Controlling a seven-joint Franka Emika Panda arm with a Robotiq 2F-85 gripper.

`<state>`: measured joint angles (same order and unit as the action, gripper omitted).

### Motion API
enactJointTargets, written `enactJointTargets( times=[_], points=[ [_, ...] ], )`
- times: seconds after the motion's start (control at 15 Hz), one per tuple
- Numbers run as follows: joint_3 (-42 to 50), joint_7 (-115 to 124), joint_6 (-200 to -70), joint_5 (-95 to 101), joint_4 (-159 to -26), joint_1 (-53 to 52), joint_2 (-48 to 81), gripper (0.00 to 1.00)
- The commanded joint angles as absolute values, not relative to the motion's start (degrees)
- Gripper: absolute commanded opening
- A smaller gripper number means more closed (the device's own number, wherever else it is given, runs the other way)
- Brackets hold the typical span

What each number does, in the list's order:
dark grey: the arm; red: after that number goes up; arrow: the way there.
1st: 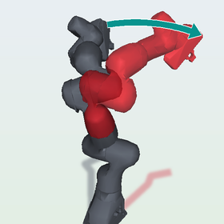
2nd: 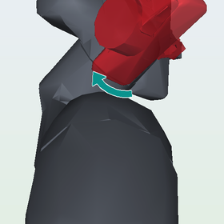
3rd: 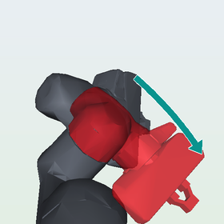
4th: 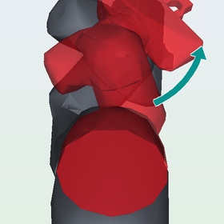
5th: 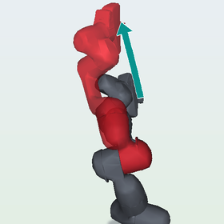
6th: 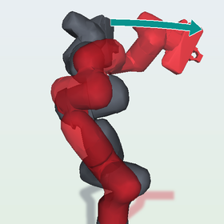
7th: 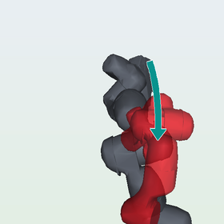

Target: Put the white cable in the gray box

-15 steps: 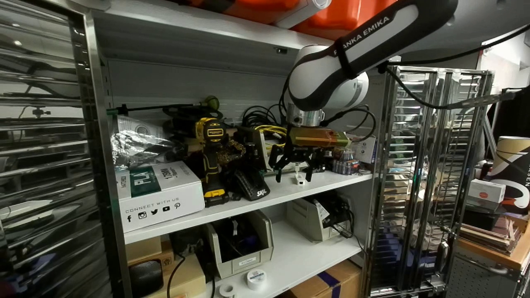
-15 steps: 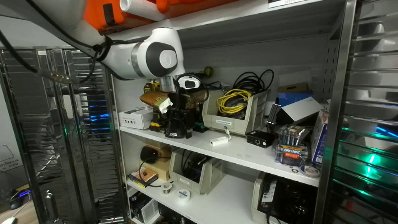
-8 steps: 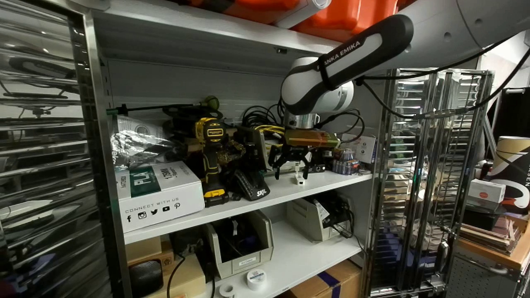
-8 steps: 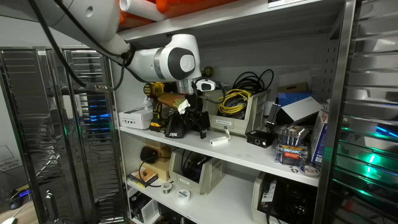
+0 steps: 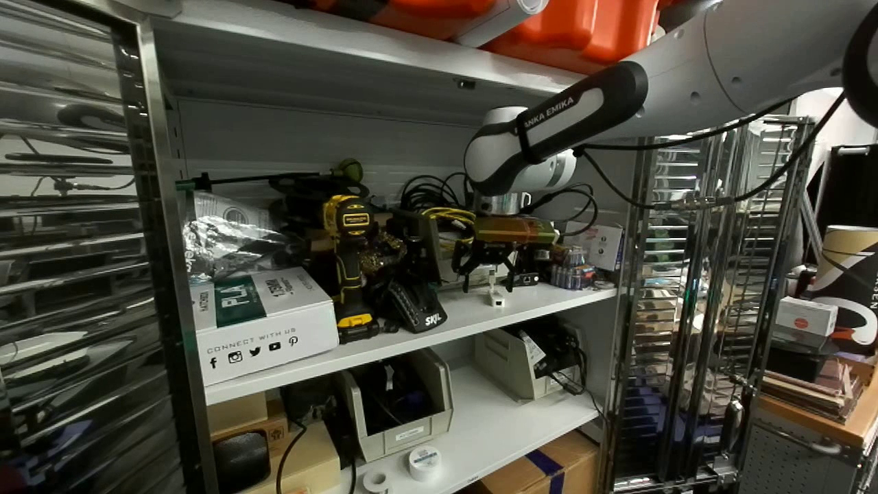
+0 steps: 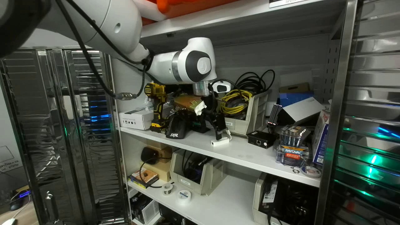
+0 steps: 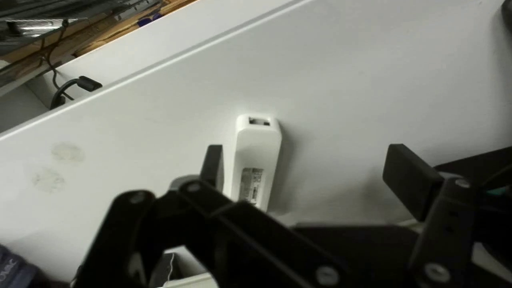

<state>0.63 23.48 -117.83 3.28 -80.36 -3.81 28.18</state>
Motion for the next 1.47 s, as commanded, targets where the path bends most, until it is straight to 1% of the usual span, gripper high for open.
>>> enactJointTargets(
  times=[0.0,0.4,0.47,0.53,0.67,0.73,0.87,0.93,1.0,1.2,1.27,1.4],
  points=[
    [1.93,22.81,-113.67,3.1,-73.55,-4.1,32.08,1.0],
    [1.93,22.24,-109.01,2.69,-68.34,-4.2,36.54,1.0],
    [1.91,21.97,-108.19,2.65,-67.57,-4.14,37.05,0.96],
    [1.89,22.02,-107.68,2.44,-66.99,-4.08,37.38,0.74],
    [1.98,22.22,-106.56,2.39,-66.14,-4.06,37.45,0.69],
    [1.81,22.39,-105.8,1.78,-65.65,-3.9,37.51,0.63],
    [1.62,22.06,-103.9,1.3,-65.61,-3.82,37.32,0.45],
    [1.24,21.43,-102.58,0.69,-66.21,-3.66,36.92,0.39],
    [1.14,21.22,-101.73,0.33,-66.3,-3.65,36.84,0.3],
    [1.38,21.42,-102.35,1.23,-71.03,-4.76,34.07,0.08],
    [1.36,21.39,-102.51,1.48,-72.3,-5.05,33.26,0.09],
    [1.49,21.59,-104.55,2.5,-76.67,-5.92,30.38,0.09]
  ],
)
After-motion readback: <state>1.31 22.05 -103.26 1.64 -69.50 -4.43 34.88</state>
